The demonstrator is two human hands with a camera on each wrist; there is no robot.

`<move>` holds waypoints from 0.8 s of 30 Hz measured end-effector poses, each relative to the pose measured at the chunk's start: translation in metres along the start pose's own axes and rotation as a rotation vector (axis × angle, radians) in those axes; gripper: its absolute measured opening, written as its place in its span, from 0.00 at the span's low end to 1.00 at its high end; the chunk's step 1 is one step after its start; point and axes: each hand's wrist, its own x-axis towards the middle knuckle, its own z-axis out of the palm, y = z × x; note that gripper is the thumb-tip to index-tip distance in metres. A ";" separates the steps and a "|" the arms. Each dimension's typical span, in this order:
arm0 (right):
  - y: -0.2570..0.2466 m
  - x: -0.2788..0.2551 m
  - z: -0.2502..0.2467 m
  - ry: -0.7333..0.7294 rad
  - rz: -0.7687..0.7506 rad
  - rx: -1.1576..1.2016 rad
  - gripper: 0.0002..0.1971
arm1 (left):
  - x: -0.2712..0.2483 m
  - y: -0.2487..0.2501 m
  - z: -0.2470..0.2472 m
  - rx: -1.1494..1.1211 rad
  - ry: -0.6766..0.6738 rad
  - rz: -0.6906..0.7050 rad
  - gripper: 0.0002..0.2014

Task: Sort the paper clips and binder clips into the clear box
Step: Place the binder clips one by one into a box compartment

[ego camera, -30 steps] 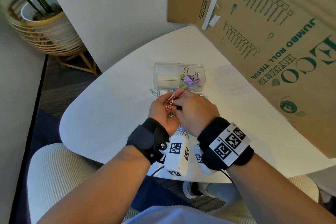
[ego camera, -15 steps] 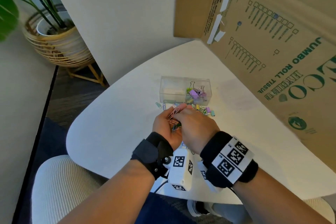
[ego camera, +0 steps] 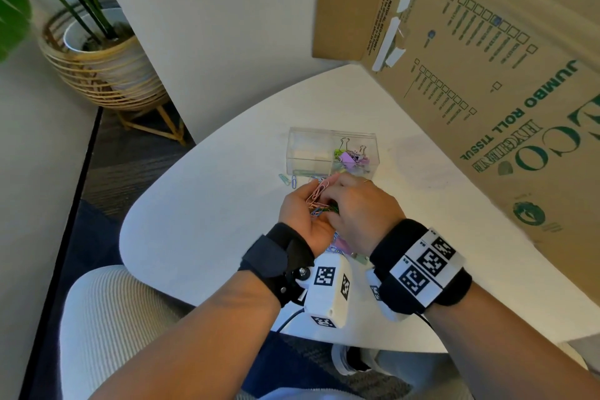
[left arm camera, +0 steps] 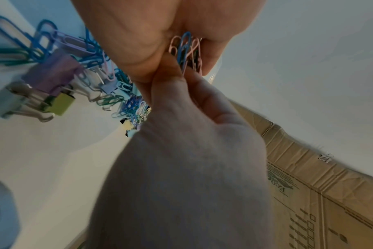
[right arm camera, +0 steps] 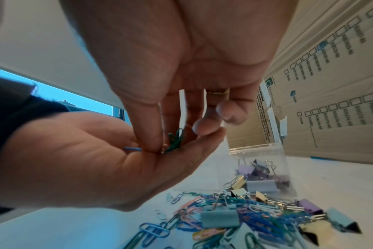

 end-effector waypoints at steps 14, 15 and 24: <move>0.003 0.000 0.003 0.099 0.111 0.488 0.11 | -0.009 -0.002 0.003 0.035 0.021 0.037 0.17; 0.003 0.002 0.003 0.127 0.140 0.484 0.09 | -0.010 -0.004 0.005 0.045 0.020 0.047 0.17; 0.005 0.012 0.004 0.276 0.201 0.608 0.13 | -0.013 -0.003 0.019 0.032 -0.025 0.067 0.17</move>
